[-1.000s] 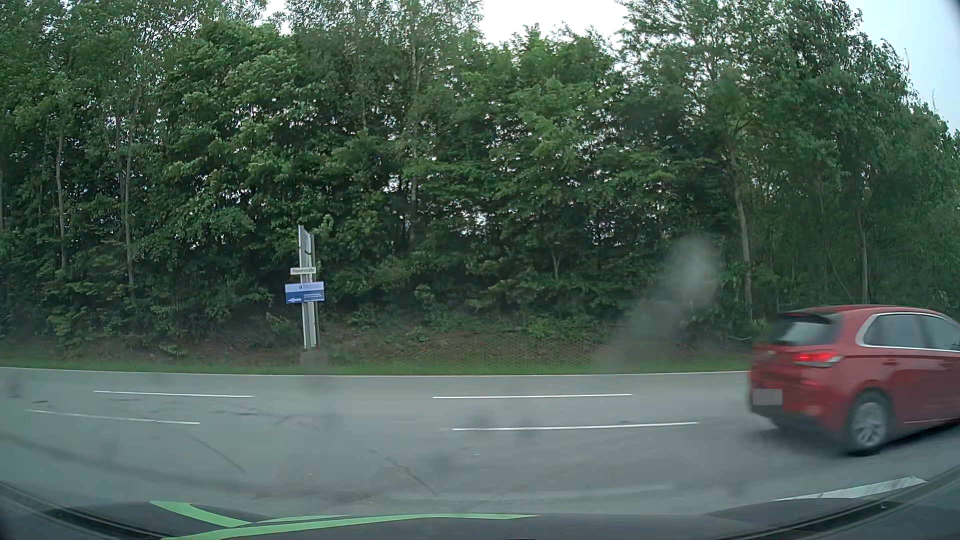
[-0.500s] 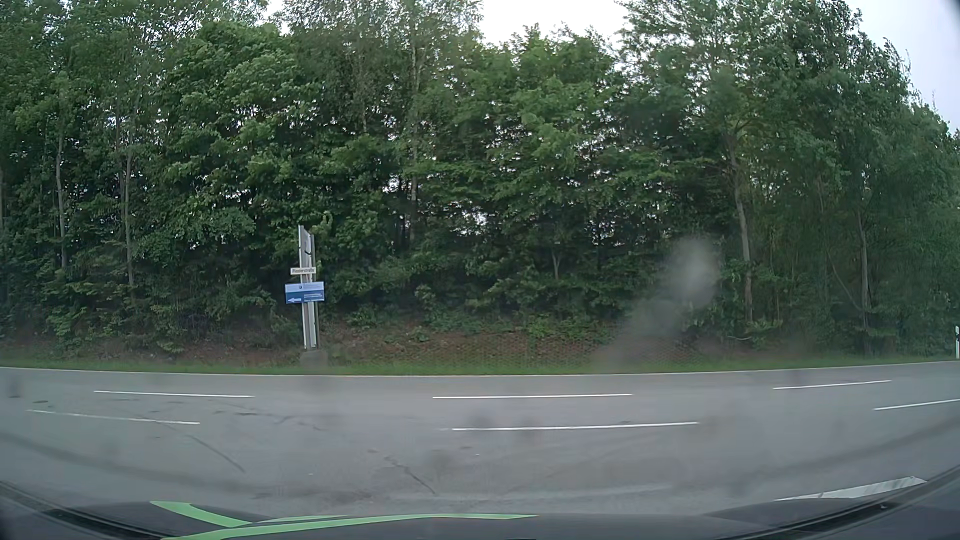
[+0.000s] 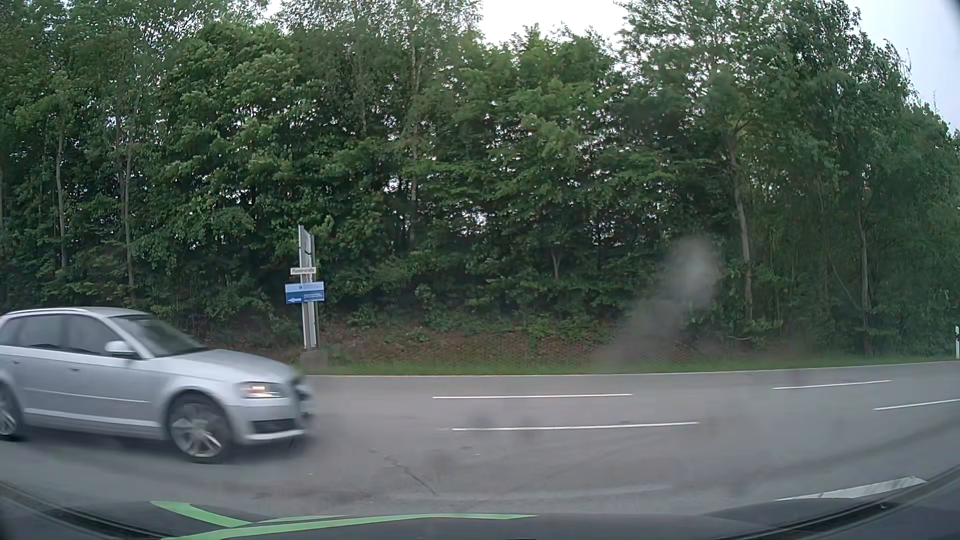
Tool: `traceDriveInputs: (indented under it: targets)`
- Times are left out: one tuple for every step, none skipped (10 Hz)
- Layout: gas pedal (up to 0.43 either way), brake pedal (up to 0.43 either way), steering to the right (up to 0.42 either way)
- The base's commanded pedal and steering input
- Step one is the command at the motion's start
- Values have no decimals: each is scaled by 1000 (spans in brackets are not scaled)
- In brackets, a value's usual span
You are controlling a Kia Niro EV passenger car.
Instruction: Follow the waypoints while adhering to traffic rules and regulations
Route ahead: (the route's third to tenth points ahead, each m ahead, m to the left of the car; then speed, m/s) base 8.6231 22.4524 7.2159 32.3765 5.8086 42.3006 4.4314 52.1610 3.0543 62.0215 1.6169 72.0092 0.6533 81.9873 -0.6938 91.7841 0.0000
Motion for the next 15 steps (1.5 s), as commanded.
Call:
traceDriveInputs:
  targets:
    - [0, 348, -85]
    - [0, 348, -85]
    - [0, 348, -85]
    - [0, 348, -85]
    - [0, 348, -85]
    - [0, 348, -85]
    - [0, 348, -85]
    - [0, 348, -85]
    - [0, 348, -85]
    - [0, 348, -85]
    - [0, 348, -85]
    - [0, 348, -85]
    - [0, 348, -85]
    - [0, 348, -85]
    - [0, 348, -85]
